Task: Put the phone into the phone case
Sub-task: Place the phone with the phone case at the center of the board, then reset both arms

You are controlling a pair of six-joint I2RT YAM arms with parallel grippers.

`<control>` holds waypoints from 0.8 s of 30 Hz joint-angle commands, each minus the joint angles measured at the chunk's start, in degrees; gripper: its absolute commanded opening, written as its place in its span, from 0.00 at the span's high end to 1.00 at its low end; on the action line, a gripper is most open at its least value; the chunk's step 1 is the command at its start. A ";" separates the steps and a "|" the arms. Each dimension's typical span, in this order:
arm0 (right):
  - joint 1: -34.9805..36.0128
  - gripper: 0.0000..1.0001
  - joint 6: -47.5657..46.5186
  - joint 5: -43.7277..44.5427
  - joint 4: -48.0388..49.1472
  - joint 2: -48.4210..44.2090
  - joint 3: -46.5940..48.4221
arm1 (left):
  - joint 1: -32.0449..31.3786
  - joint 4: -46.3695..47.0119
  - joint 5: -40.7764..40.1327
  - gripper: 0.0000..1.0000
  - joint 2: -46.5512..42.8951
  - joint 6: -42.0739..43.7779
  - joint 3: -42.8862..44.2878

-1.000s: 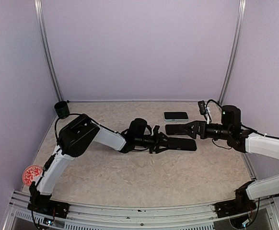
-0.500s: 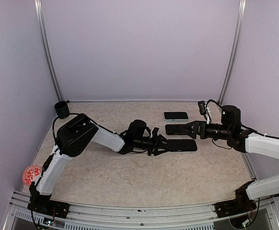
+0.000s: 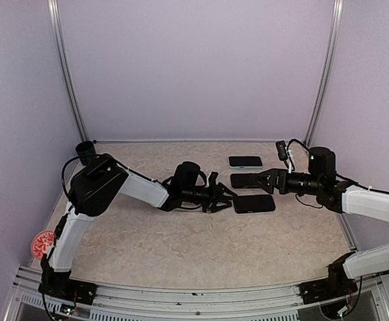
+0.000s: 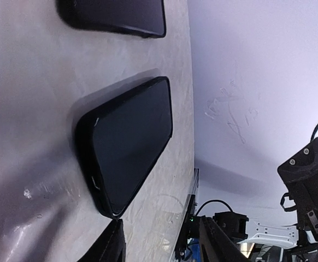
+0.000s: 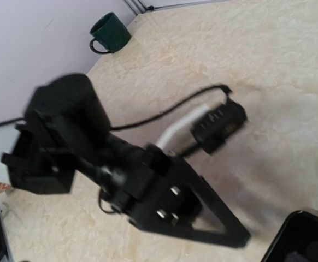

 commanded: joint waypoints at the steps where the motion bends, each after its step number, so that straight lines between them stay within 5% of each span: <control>1: -0.84 0.00 -1.21 0.97 -0.59 -0.55 -0.22 | 1.80 -4.15 -3.18 0.53 -6.92 7.11 -1.97; 17: -1.54 0.00 -10.73 21.15 -10.84 -2.86 3.01 | 3.13 -22.09 -29.06 0.03 -36.51 36.53 -17.30; 24: -1.63 0.00 -12.12 34.59 -10.13 -6.52 1.35 | 2.90 -27.22 -48.22 0.01 -47.62 45.30 -24.53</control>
